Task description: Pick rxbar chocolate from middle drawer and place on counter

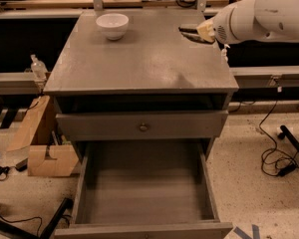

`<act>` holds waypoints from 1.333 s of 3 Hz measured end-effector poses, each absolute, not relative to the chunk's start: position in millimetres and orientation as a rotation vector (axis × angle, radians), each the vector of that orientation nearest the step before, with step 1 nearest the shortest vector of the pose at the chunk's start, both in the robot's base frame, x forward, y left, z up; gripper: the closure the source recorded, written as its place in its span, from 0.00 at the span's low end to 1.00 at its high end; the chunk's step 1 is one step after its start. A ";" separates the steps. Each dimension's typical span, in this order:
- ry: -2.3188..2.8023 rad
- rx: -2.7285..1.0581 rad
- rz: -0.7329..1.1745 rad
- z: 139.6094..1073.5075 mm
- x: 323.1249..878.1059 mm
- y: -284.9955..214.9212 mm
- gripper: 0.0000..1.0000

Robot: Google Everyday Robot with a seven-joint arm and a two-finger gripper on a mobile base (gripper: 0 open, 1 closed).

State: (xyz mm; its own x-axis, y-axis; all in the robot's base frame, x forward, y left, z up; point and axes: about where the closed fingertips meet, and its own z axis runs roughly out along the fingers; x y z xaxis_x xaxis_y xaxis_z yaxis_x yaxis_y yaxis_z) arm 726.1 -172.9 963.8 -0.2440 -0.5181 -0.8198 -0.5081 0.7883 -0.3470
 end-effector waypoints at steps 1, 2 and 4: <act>1.953 -0.843 -0.032 933.0 725.9 -179.1 1.00; 2.054 -0.885 -0.070 900.3 719.0 -192.4 1.00; 2.058 -0.887 -0.080 900.8 718.1 -194.4 0.58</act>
Offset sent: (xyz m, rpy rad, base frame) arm -0.0216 -0.0562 -0.1165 -0.2227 0.3232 -0.0729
